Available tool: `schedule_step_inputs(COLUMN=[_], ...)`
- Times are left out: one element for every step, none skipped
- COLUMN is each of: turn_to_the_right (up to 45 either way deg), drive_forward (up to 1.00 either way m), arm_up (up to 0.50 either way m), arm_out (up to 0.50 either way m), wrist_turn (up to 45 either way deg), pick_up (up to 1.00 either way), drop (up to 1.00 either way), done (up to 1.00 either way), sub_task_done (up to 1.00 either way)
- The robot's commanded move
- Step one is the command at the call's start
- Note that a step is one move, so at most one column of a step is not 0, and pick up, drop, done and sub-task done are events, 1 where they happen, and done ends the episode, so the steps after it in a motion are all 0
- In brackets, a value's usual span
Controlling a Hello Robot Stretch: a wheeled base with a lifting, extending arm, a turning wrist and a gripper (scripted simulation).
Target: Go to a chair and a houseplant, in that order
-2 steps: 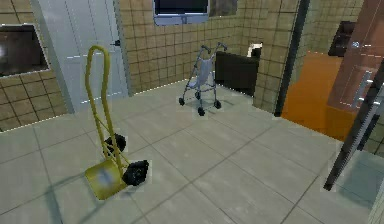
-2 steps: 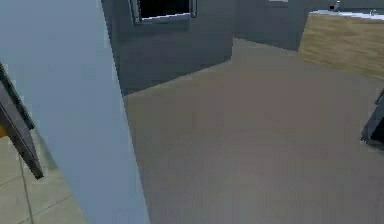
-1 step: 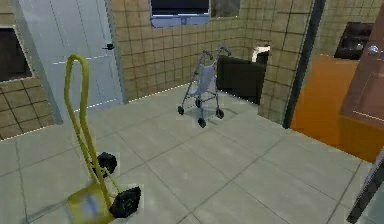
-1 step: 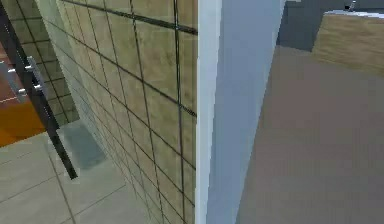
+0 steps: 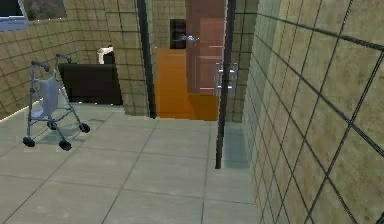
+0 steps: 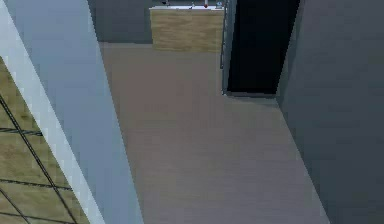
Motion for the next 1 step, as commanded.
schedule_step_inputs(turn_to_the_right=[0.0], drive_forward=[0.10], arm_up=[0.00], arm_out=[0.00], wrist_turn=[0.0], pick_up=[0.00], drop=[0.00], done=[0.00], sub_task_done=[0.00])
